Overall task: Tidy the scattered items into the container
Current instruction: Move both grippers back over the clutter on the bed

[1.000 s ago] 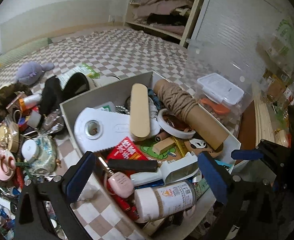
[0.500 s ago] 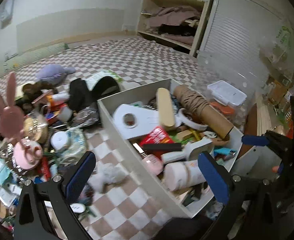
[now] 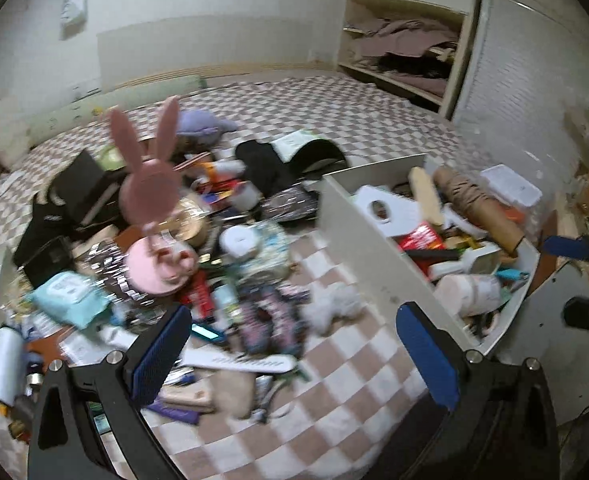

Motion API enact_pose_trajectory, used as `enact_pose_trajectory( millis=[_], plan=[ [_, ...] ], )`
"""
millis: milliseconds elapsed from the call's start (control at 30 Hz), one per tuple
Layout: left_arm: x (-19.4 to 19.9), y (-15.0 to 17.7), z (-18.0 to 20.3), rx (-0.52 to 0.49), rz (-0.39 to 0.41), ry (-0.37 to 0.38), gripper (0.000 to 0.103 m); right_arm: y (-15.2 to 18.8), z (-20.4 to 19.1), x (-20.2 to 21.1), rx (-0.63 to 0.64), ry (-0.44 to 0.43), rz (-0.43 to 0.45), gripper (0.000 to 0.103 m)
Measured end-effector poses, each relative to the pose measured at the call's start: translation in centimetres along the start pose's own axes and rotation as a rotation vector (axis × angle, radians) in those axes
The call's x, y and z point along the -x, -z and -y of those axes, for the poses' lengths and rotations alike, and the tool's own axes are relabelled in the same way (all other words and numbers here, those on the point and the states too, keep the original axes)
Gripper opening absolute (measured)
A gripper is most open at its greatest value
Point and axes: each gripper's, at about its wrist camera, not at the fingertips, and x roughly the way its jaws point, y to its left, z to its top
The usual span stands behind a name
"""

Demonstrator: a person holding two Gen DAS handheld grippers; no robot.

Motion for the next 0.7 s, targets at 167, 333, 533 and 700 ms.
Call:
enact_pose_trajectory(
  millis=[167,333,533,700],
  plan=[
    [0.6,2.0,-2.7,-0.024,0.006,-0.068,0.103,-0.5,-2.7,-0.8,0.037,-0.040,0.008,0.103],
    [0.2,4.0,-6.1,-0.010,-0.010,-0.107,0.103,-0.5,-4.9,-2.1,0.052,-0.074,0.019,0.103],
    [-1.2,6.3,-8.7,-0.022,-0.028,-0.134,0.103,0.2,-6.7,-4.6,0.059,-0.099,-0.034,0.103],
    [-3.0,8.7,-10.2,-0.013,-0.053,-0.121,0.101,0.8,-8.1,-6.7,0.107,-0.085,-0.077,0.103]
  ],
)
